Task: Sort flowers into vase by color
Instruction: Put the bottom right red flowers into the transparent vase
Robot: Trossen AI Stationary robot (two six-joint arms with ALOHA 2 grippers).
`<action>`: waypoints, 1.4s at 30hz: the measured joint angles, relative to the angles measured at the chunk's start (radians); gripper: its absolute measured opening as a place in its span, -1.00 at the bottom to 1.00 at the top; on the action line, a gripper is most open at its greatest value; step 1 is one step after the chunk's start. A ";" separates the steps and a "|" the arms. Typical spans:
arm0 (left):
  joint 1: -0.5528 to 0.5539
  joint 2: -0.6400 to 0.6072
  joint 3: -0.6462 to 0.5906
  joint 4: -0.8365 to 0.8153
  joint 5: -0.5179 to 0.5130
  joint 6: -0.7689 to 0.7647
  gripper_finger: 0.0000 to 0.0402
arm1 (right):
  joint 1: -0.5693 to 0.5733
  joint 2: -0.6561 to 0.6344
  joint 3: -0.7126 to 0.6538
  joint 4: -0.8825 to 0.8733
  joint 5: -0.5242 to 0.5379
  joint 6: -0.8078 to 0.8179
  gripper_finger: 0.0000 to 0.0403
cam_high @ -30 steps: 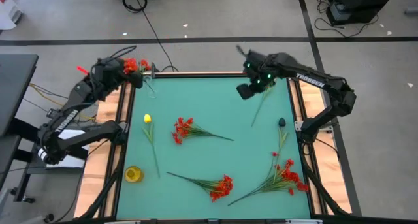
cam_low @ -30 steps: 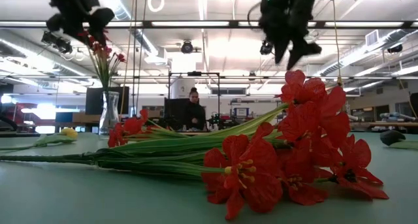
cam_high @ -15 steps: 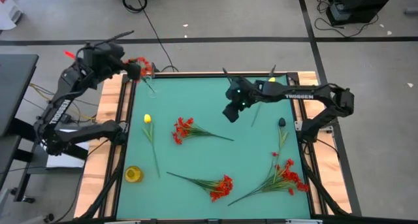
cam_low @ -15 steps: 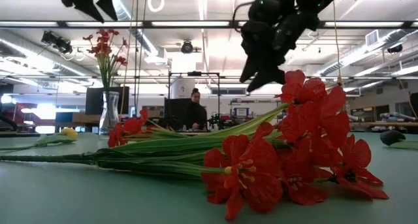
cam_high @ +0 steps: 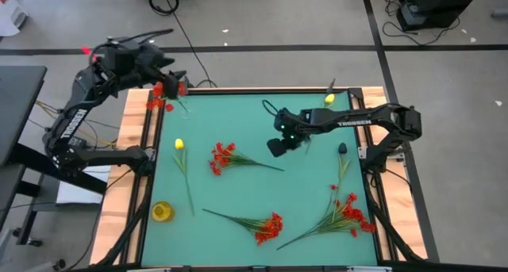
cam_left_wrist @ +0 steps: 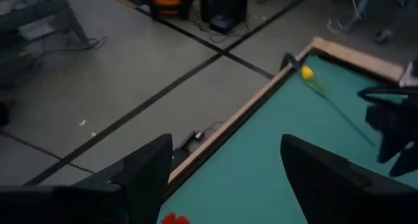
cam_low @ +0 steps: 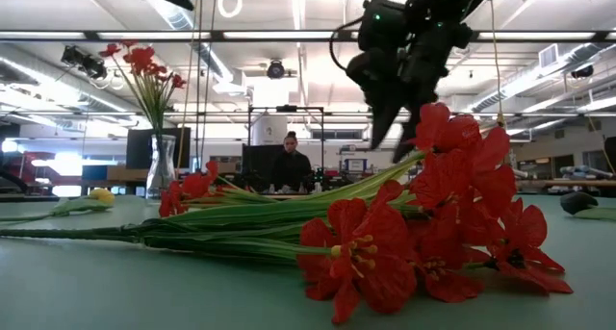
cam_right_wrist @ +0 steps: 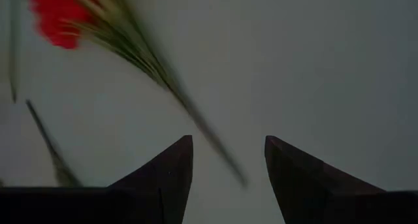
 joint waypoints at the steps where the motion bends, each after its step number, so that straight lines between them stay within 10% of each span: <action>1: -0.011 0.007 0.000 -0.001 0.001 0.009 0.45 | 0.014 0.000 0.001 -0.022 -0.018 0.068 -0.01; 10: -0.034 0.030 0.000 0.031 0.010 0.113 0.45 | 0.301 -0.024 0.000 -0.114 -0.105 0.651 -0.01; 22: -0.016 0.146 0.000 0.028 0.270 0.208 0.45 | 0.718 -0.021 0.001 -0.081 -0.121 1.422 -0.01; 32: -0.017 0.150 0.019 0.036 0.270 0.264 0.45 | 0.858 0.052 -0.043 -0.128 -0.132 1.392 -0.01; 42: -0.054 0.157 0.159 0.036 0.269 0.278 0.45 | 0.892 0.112 -0.049 -0.104 -0.142 0.627 -0.01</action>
